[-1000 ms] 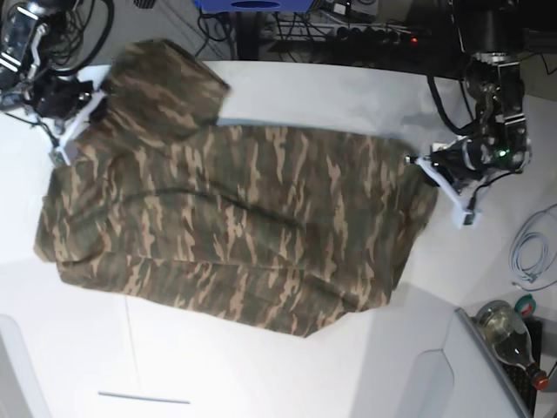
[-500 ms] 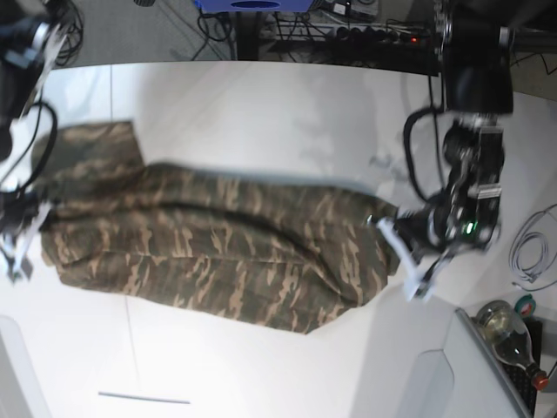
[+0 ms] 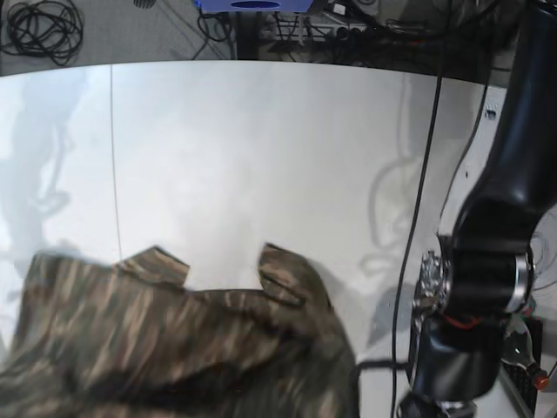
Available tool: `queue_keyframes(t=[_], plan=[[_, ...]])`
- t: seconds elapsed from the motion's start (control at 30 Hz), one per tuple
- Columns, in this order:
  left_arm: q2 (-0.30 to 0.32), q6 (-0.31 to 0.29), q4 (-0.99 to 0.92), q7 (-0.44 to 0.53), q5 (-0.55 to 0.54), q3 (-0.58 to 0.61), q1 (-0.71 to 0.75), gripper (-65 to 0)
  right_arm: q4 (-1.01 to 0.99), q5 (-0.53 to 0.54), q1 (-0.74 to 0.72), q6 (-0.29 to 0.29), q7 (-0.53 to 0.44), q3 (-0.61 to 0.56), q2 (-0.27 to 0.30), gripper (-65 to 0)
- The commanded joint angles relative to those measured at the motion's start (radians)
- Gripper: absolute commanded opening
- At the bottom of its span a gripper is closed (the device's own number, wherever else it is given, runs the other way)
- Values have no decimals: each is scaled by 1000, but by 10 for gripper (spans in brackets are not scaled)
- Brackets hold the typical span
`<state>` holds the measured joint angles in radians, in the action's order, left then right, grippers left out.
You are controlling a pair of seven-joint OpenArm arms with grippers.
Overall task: Layout the t-shirt on the table in an organized manner, then fold the t-shirt properly
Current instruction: 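Lift the shirt with both grippers and lay it down flat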
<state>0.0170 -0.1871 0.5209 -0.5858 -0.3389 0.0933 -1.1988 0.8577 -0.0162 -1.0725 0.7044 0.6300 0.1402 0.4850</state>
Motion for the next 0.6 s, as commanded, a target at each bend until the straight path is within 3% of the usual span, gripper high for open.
queue_keyframes(t=[0.0, 0.07, 0.17, 0.27, 0.43, 0.57], plan=[[5, -2, 77, -20, -4, -53, -42, -650, 68, 9, -50, -6, -20, 3, 22, -645], [8, -1, 218, -93, -2, -166, -17, -650, 186, 9, -53, -6, 1, 5, 50, -645], [22, -1, 480, -202, 4, -301, 78, -650, 384, 11, 1, -6, 118, 49, 82, -647], [41, -1, 683, -285, 5, -306, 211, -650, 578, 11, 136, -6, 227, 149, 79, -647], [79, -1, 896, -316, 7, -303, 538, -650, 808, 11, 498, -6, 313, 301, -1, -647], [114, -4, 879, -277, 7, -295, 759, -650, 763, 11, 722, -6, 285, 385, -125, -647]])
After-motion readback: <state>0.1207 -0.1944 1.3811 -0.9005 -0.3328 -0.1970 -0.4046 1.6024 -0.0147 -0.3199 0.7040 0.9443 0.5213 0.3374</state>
